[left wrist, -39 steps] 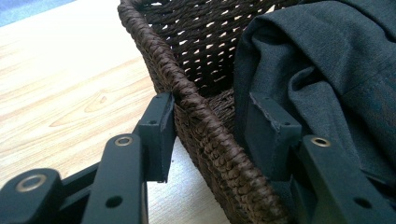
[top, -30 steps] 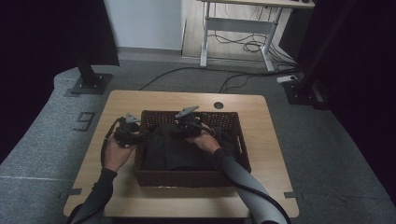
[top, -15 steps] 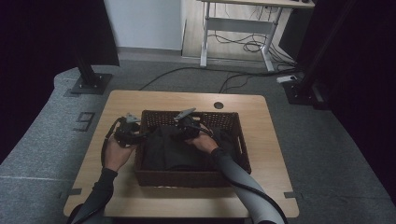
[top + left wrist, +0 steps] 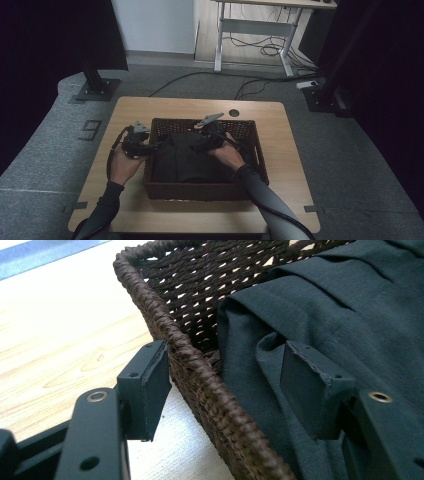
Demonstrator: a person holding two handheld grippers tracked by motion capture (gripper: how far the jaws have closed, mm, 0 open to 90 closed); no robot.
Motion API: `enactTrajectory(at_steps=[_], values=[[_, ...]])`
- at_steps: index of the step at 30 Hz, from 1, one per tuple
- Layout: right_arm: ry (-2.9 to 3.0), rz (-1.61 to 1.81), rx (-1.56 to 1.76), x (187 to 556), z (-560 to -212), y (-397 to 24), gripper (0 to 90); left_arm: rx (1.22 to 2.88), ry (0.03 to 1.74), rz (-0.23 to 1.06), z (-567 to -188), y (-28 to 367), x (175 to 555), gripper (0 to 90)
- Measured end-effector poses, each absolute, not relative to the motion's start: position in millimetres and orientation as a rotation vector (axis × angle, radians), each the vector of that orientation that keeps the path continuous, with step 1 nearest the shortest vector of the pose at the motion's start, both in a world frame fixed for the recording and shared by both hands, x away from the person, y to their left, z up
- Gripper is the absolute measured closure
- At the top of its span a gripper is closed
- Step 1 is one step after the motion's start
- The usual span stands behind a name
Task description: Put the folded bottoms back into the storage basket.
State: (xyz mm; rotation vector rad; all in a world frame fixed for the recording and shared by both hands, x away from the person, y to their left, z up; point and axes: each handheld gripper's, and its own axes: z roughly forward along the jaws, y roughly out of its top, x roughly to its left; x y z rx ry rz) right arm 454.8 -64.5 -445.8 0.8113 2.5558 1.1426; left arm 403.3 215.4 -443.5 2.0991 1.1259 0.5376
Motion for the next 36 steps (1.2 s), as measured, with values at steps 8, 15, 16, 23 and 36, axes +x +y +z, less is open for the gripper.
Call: enactTrajectory(at_steps=[8, 15, 16, 23, 36], values=[[2.511, 1.095, 0.879, 434, -433, -105, 13.0, 2.087, 1.136, 0.509, -443, 218, 396, 37.0], [2.411, 1.070, 0.934, 418, -424, -145, 18.8, 2.092, 1.121, 0.531, -439, 219, 383, 39.7], [2.392, 1.072, 0.955, 416, -422, -152, 20.1, 2.091, 1.121, 0.530, -439, 220, 381, 39.8], [2.263, 0.986, 1.058, 399, -416, -204, 29.1, 2.090, 1.124, 0.518, -440, 223, 370, 44.4], [2.268, 0.934, 1.256, 381, -440, -245, 64.1, 2.103, 1.177, 0.502, -445, 221, 368, 60.0]])
